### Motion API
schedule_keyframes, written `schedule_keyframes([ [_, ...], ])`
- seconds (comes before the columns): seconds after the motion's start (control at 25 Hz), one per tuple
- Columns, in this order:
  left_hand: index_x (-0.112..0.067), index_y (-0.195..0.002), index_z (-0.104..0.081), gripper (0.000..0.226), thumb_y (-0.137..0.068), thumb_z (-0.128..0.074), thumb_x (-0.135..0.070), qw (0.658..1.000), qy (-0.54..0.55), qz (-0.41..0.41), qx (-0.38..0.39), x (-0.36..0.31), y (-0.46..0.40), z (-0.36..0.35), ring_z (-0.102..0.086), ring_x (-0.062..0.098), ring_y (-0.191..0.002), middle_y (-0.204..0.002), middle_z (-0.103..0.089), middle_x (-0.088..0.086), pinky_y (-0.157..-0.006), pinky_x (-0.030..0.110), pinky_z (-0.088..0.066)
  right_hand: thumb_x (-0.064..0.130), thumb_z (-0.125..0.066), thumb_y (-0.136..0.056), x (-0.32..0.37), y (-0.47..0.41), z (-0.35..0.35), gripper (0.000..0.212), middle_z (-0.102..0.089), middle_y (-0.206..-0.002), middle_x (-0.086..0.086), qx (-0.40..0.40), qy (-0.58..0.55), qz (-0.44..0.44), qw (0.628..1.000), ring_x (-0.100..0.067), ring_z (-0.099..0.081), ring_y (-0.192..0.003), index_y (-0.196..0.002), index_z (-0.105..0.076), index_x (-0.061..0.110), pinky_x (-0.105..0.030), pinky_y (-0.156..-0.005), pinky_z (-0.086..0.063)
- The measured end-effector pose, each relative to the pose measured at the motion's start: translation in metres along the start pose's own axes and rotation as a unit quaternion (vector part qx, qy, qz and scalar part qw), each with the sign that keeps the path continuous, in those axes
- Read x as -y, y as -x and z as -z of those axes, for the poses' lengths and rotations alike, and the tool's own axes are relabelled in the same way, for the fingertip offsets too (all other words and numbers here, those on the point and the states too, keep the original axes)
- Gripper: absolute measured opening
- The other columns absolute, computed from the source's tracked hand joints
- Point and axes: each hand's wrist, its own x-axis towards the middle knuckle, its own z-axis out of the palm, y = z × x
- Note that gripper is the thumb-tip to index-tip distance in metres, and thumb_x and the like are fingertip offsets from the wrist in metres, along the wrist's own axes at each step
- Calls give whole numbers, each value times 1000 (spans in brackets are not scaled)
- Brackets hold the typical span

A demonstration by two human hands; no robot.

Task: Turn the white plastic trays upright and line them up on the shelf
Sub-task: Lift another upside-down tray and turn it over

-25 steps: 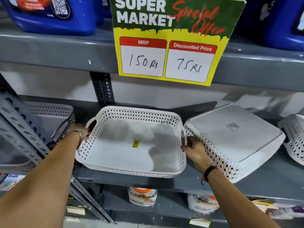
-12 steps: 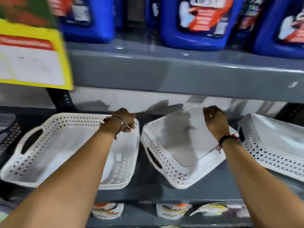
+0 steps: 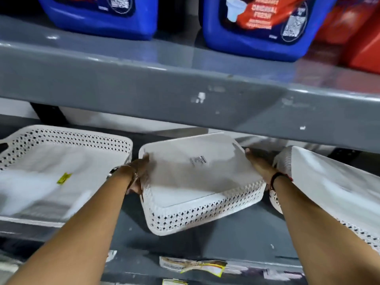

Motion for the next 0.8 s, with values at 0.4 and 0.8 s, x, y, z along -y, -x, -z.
schedule_keyframes([
  [0.4,-7,-72,-56,36,-98,-35,-23,958,196,-209,33,-40,38,25,-68,16,-49,-58,-73,8,-47,19,-53,29,-31,-95,8,99,37,41,-72,-82,3,-2,-473,74,878,-10,-67,-74,-86,-70,19,-20,-65,-55],
  [0.8,-2,-68,-46,37,-99,-27,-5,986,-27,-154,-63,-2,24,17,-44,3,-13,-19,-51,0,-45,23,-39,24,-42,-96,-48,112,-4,24,-57,-46,2,-24,-265,-22,964,-11,-49,-43,-84,-61,17,-20,-45,-39],
])
